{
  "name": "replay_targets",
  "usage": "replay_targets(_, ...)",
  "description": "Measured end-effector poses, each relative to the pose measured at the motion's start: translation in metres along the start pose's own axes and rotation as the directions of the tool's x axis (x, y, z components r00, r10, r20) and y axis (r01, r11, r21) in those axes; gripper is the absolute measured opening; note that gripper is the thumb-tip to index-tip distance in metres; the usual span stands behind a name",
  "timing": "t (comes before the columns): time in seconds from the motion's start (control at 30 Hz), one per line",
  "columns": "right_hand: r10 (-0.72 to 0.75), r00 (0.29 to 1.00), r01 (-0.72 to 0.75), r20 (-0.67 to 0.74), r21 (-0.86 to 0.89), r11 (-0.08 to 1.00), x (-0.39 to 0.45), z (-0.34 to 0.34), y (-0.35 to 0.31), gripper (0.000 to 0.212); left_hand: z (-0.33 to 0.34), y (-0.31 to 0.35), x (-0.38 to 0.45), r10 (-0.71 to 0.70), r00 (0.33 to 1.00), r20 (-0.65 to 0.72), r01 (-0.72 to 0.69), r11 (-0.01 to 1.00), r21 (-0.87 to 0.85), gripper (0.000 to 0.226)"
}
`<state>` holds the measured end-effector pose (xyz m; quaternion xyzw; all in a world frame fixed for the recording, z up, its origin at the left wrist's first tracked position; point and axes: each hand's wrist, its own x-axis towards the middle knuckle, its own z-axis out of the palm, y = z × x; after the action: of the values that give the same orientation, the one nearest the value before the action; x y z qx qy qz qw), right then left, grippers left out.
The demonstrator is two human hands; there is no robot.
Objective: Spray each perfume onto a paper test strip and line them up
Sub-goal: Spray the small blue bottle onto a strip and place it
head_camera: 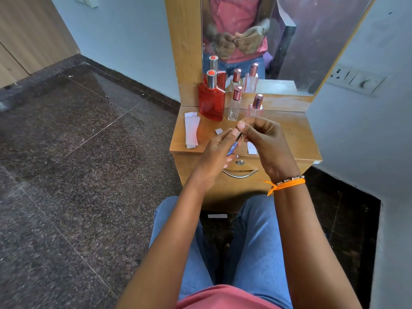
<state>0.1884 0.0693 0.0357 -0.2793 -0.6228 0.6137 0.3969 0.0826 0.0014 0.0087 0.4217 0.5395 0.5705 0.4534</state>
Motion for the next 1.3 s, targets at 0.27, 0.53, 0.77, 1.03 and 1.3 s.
replay_targets(0.27, -0.029, 0.995, -0.012, -0.097, -0.405, 0.914, 0.035, -0.019, 0.011, 0.017, -0.01, -0.024, -0.013, -0.13, 0.991, 0.022, 0.132, 0.979, -0.154, 0.032)
replay_targets(0.53, -0.146, 0.985, 0.01, -0.094, -0.808, 0.589, 0.042, 0.005, 0.066, 0.017, -0.01, -0.028, -0.009, -0.117, 0.987, -0.11, 0.105, 0.988, -0.114, 0.019)
replay_targets(0.77, -0.237, 0.961, 0.069, -0.143, -0.705, 0.706, 0.027, 0.004, 0.052, 0.036, -0.014, -0.028, -0.001, -0.036, 0.962, -0.271, 0.034, 0.999, -0.013, 0.023)
replay_targets(1.03, 0.137, 0.99, -0.129, 0.021, -0.221, 0.967, -0.002, -0.004, 0.035, 0.031, -0.002, -0.014, 0.012, -0.015, 0.931, -0.365, -0.008, 0.998, -0.06, 0.027)
replay_targets(1.3, 0.149, 0.989, -0.146, 0.007, -0.154, 0.977, -0.003, -0.015, 0.039, 0.023, -0.012, -0.015, 0.031, 0.083, 0.915, -0.395, 0.085, 0.917, 0.39, 0.032)
